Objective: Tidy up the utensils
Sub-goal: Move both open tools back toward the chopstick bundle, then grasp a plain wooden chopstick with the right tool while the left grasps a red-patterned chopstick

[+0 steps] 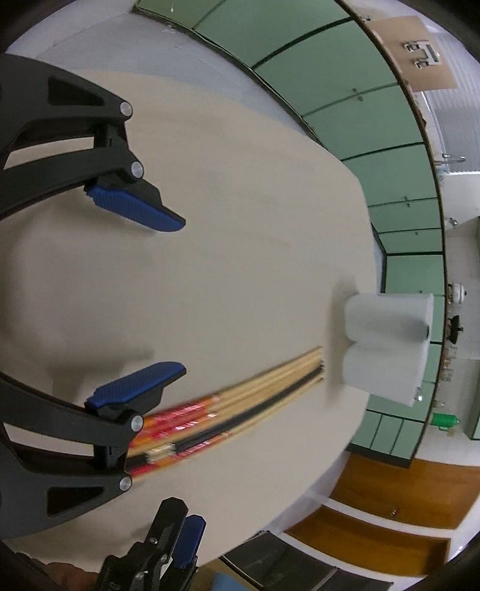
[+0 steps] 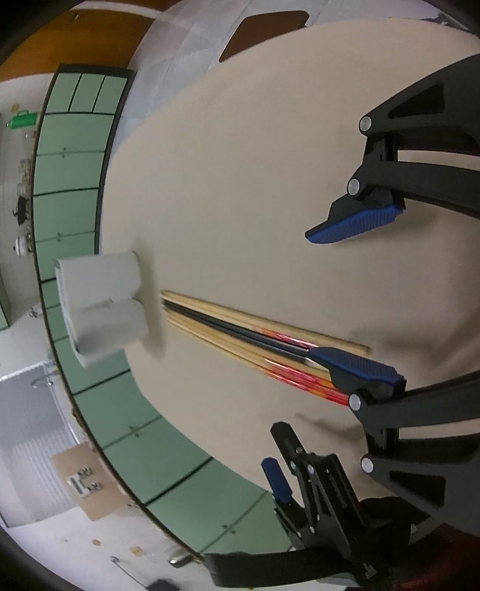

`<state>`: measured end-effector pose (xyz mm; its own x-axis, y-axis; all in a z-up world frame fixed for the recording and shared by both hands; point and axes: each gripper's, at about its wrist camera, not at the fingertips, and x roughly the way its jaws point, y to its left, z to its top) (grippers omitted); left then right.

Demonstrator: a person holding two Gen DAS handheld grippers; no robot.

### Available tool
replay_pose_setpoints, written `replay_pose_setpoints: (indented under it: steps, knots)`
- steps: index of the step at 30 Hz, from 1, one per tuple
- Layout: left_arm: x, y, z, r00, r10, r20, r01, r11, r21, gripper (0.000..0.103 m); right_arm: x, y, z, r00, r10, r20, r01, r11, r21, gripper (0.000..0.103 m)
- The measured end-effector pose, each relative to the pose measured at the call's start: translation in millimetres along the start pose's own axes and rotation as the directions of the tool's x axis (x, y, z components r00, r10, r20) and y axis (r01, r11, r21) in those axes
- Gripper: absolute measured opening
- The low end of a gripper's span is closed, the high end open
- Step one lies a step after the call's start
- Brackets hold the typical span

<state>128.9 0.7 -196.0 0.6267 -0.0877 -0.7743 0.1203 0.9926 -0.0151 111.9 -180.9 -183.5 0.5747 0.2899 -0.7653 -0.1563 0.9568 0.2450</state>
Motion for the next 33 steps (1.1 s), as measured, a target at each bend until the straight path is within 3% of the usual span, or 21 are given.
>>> replay_pose_setpoints:
  steps: [10, 13, 19, 22, 24, 26, 33]
  knots:
    - [-9, -9, -13, 1.000, -0.001, -0.004, 0.001, 1.000, 0.017, 0.073, 6, 24, -20, 0.996, -0.084, 0.007, 0.084, 0.984, -0.155, 0.051]
    - [-10, -11, -16, 1.000, -0.004, -0.009, 0.004, 1.000, 0.022, 0.073, 2, 16, -17, 0.992, -0.126, 0.021, 0.128, 0.983, -0.133, 0.050]
    - [-15, -20, -26, 1.000, -0.020, -0.017, 0.020, 0.999, 0.043, 0.073, -5, 11, -18, 0.997, -0.072, 0.036, 0.075, 0.992, -0.106, 0.045]
    - [-16, -26, -30, 0.999, -0.036, -0.022, 0.037, 0.998, 0.052, 0.073, 2, 16, -17, 0.999, -0.037, 0.034, 0.040, 0.993, -0.114, 0.031]
    - [-17, -30, -33, 0.999, -0.044, -0.026, 0.045, 0.997, 0.056, 0.073, 8, 19, -17, 0.999, -0.032, 0.029, 0.036, 0.992, -0.120, 0.016]
    - [-18, -33, -34, 0.998, -0.050, -0.024, 0.052, 0.996, 0.068, 0.073, 9, 21, -17, 0.999, -0.025, 0.033, 0.029, 0.991, -0.127, 0.010]
    - [-16, -44, -37, 0.998, -0.059, -0.036, 0.062, 0.994, 0.095, 0.073, 5, 7, -16, 0.999, -0.039, 0.036, 0.042, 0.996, -0.085, 0.008]
